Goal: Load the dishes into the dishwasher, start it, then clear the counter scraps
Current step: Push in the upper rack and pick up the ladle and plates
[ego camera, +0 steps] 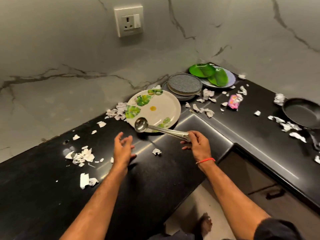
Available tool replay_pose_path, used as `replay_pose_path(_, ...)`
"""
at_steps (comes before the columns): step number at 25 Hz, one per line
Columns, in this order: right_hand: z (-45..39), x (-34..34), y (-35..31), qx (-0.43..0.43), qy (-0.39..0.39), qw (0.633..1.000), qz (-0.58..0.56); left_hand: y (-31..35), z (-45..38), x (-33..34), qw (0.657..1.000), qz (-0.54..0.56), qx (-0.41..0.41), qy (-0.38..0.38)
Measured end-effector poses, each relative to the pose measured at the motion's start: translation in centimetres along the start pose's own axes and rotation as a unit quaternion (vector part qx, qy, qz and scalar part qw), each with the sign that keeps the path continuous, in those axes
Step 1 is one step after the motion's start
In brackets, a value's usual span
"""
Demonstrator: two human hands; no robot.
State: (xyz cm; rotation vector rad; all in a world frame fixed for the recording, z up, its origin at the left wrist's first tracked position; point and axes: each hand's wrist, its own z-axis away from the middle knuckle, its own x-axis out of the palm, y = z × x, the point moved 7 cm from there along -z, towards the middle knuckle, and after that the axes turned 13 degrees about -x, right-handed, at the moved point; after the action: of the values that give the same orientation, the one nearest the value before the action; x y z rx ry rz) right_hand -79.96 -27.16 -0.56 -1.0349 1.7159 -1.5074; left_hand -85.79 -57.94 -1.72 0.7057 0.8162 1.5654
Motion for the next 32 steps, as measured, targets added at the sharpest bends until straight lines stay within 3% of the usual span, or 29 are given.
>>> replay_pose_path(3, 2.6, -8.6, -1.1, -0.011, 0.103, 0.994, -0.021, 0.6, 1.5, 3.9, 0.998, -0.052, -0.002, -0.036)
replay_pose_path(6, 6.0, -15.6, -2.4, -0.021, 0.2, 0.979, -0.032, -1.8, 5.5, 10.7, 0.974, -0.175, 0.008, -0.145)
replay_pose_path(8, 9.3, -20.8, -3.3, -0.024, 0.271, 0.962, -0.023, -4.9, 10.1, 15.8, 0.944, -0.242, 0.016, -0.225)
replay_pose_path(12, 19.0, -32.7, -4.7, -0.035, 0.433, 0.898, -0.066, -12.0, 19.3, 23.5, 0.881, -0.346, 0.057, -0.318)
replay_pose_path(15, 27.8, -39.8, -4.5, -0.019, 0.491, 0.866, -0.089, -18.4, 25.5, 27.9, 0.821, -0.409, 0.078, -0.391)
replay_pose_path(20, 49.3, -52.0, -3.4, 0.059, 0.584, 0.808, -0.045, -31.2, 38.8, 33.6, 0.747, -0.49, 0.086, -0.442)
replay_pose_path(23, 59.7, -56.4, -2.7, 0.122, 0.614, 0.78, -0.011, -38.1, 45.9, 35.2, 0.664, -0.548, 0.08, -0.502)
replay_pose_path(26, 67.7, -59.9, -2.1, 0.147, 0.657, 0.739, -0.007, -43.9, 52.1, 35.7, 0.575, -0.588, 0.125, -0.555)
replay_pose_path(32, 74.8, -65.2, 1.8, 0.203, 0.72, 0.663, -0.018, -52.7, 57.1, 39.3, 0.394, -0.67, 0.205, -0.595)
